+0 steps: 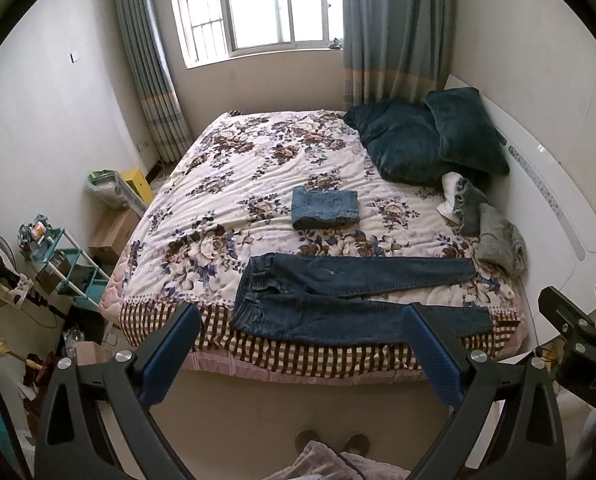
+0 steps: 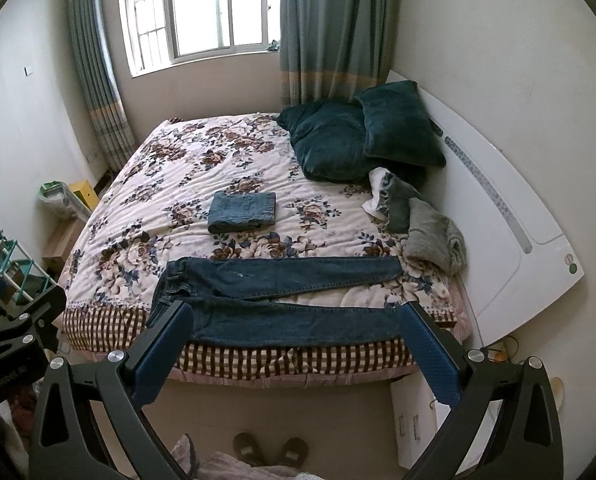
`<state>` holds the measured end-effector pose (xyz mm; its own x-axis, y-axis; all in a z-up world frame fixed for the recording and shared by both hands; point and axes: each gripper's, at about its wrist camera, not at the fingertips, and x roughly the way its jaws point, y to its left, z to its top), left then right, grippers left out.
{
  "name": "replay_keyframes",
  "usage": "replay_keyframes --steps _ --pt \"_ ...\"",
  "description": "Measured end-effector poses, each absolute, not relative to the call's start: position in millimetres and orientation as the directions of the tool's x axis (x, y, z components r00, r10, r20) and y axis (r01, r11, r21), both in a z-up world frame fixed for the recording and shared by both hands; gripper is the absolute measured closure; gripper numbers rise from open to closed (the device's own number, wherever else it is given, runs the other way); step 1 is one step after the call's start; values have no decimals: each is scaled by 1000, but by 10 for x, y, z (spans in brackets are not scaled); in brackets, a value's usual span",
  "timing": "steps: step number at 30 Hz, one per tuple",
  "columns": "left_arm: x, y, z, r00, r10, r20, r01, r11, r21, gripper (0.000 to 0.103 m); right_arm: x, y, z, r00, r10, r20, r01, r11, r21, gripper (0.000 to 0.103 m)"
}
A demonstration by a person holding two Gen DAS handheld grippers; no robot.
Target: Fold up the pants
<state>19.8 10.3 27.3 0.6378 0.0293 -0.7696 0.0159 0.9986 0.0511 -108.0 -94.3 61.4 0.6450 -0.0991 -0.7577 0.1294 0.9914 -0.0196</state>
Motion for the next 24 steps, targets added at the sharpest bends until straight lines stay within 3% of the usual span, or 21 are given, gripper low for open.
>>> replay_keyframes --steps 24 --pt "201 91 256 640 31 -767 15 999 52 0 -1051 -926 617 644 -100 -759 129 991 -21 0"
